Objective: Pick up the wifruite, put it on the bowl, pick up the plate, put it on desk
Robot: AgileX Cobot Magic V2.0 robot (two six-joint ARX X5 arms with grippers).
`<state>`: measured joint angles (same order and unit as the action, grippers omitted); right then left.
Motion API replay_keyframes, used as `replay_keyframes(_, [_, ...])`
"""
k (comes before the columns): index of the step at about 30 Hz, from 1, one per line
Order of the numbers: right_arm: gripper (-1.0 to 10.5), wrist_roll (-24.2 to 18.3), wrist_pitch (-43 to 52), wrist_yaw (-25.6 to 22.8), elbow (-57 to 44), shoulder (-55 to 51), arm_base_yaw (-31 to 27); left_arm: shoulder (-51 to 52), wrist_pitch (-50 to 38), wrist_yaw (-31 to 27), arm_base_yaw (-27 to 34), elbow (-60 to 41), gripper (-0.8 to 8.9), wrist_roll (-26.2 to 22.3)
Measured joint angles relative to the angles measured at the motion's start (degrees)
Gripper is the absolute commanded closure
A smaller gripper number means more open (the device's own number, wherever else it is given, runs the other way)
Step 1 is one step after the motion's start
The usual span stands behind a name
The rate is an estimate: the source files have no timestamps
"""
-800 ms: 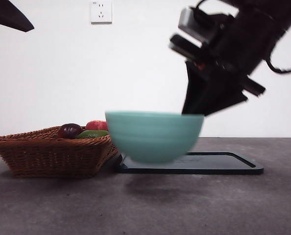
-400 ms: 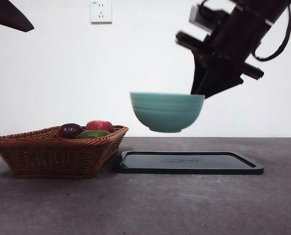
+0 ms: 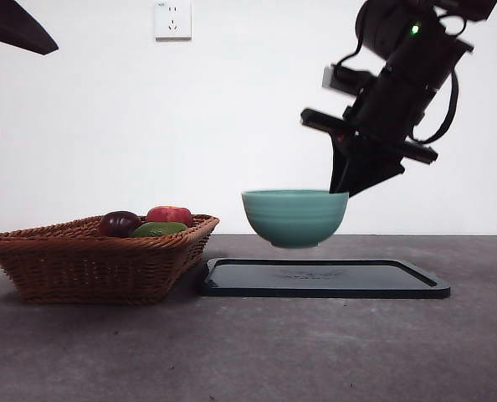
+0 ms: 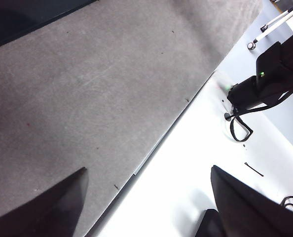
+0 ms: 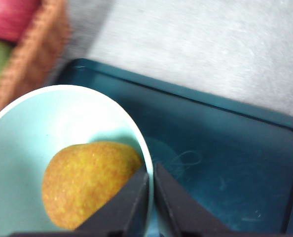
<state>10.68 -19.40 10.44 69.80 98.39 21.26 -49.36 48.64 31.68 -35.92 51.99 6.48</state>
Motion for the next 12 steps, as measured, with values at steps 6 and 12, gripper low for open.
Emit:
replay_keyframes(6, [9.3,-0.2,0.7,0.0,0.7,4.3,-1.1,0.0,0.0,0.0,0.0,0.0,4.15,0.0])
replay_keyframes(12, [9.3,-0.3,1.5,0.0,0.8,5.3,-1.4,0.0,0.0,0.0,0.0,0.0,4.15,0.0])
